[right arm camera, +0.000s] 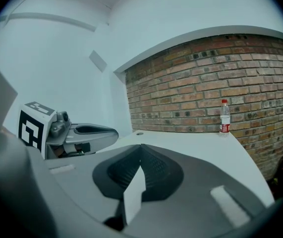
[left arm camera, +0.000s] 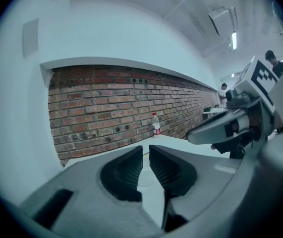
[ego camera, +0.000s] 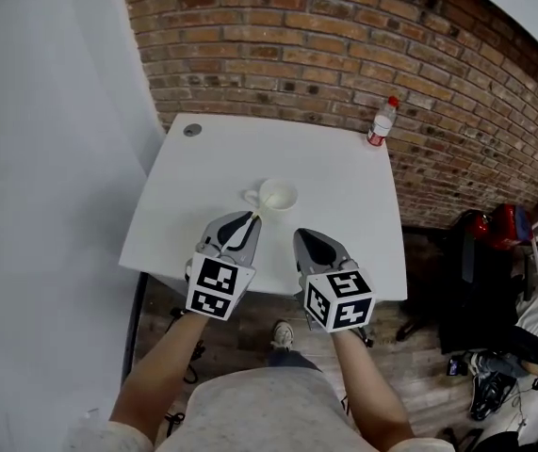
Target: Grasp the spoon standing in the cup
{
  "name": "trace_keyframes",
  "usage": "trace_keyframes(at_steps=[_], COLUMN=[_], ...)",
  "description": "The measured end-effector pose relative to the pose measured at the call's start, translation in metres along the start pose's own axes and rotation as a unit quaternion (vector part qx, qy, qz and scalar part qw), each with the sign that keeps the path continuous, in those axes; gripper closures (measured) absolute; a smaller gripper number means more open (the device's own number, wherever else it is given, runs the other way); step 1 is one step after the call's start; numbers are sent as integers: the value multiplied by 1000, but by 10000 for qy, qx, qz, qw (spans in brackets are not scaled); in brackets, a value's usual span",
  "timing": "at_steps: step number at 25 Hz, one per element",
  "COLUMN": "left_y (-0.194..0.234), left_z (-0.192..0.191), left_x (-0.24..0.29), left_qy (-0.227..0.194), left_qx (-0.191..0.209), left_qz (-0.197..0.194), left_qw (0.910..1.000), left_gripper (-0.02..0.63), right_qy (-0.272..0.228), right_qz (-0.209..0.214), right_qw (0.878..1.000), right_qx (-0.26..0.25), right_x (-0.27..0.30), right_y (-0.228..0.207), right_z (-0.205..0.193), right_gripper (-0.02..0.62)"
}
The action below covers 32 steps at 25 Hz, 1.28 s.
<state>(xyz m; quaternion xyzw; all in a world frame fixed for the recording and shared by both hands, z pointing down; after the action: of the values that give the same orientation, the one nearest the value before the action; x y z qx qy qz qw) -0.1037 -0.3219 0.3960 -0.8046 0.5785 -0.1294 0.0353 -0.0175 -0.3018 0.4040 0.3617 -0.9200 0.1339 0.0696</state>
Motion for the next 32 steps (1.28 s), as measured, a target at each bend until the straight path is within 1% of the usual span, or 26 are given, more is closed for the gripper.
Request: trace_keyframes(at_steps=[8, 15, 23, 32], left_y=[5, 7, 2, -1], left_z=[0, 3, 7, 8], left_x=[-54, -90, -107, -109], left_qy=[-140, -248, -314, -333], left_qx=[-73, -39, -47, -49], left_qz=[190, 270, 241, 238], left_qw=[9997, 9993, 9992, 9991], left_gripper=[563, 563, 562, 563], right_qy=[-87, -155, -147, -157], right_qz=[74, 24, -60, -65], right_qw=[9999, 9997, 9995, 9994], right_qx=[-92, -208, -266, -307], right_x=[-20, -37, -50, -54], right_y=[47, 78, 90, 92], right_z=[-6, -7, -11, -11], right_gripper=[589, 589, 589, 589])
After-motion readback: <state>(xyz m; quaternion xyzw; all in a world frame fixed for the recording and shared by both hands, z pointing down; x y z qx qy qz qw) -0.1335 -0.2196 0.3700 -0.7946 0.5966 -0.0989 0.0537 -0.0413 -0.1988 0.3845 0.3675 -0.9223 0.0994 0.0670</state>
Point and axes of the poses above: the fingertips, and each gripper's own axes: x forward along the fingers, y to its left, z out of its top, the point moved 1 cm from there along -x, backward along the fingers, and after that the axes turned 13 degrees about z, right-handed, at the moved point
